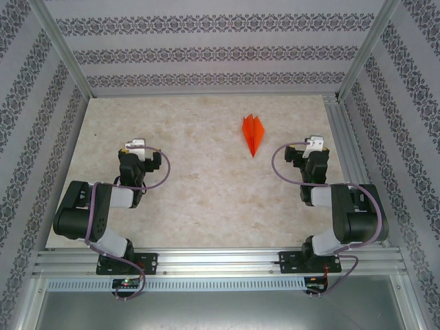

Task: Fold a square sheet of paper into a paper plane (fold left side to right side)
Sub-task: Reset both arms

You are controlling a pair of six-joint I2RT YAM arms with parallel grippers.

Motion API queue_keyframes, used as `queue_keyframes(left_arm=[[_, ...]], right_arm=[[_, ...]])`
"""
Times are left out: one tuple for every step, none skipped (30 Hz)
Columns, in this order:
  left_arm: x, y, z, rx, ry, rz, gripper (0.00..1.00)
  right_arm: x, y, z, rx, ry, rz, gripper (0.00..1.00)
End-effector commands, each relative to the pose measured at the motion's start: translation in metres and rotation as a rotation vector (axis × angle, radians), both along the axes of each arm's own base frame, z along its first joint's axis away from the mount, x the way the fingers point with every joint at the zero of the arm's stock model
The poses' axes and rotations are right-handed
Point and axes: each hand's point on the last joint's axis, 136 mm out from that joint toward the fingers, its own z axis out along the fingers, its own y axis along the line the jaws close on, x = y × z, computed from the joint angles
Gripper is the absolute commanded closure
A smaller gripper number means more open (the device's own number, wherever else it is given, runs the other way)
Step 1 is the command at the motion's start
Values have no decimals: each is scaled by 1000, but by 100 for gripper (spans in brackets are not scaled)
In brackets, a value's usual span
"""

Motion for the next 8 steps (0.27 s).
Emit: queue_keyframes(left_arm=[[3, 1, 1, 15, 1, -13, 0], [3, 1, 1, 15, 2, -12, 0], [3, 1, 1, 15, 2, -13, 0], [3, 1, 1, 14, 2, -12, 0], [3, 1, 1, 15, 2, -13, 0], [2, 1, 1, 14, 2, -12, 0], [3, 1, 1, 14, 1, -13, 0], [3, 1, 1, 15, 3, -13, 0]], right_arm=[[5, 4, 14, -4, -44, 14, 2], [5, 4, 13, -3, -41, 14, 2], [5, 4, 13, -4, -42, 13, 2], [5, 4, 13, -4, -42, 13, 2], [5, 4, 13, -3, -42, 15, 2], [5, 4, 13, -3, -41, 15, 2], [5, 4, 14, -2, -44, 16, 2], [4, 4, 14, -2, -44, 15, 2]])
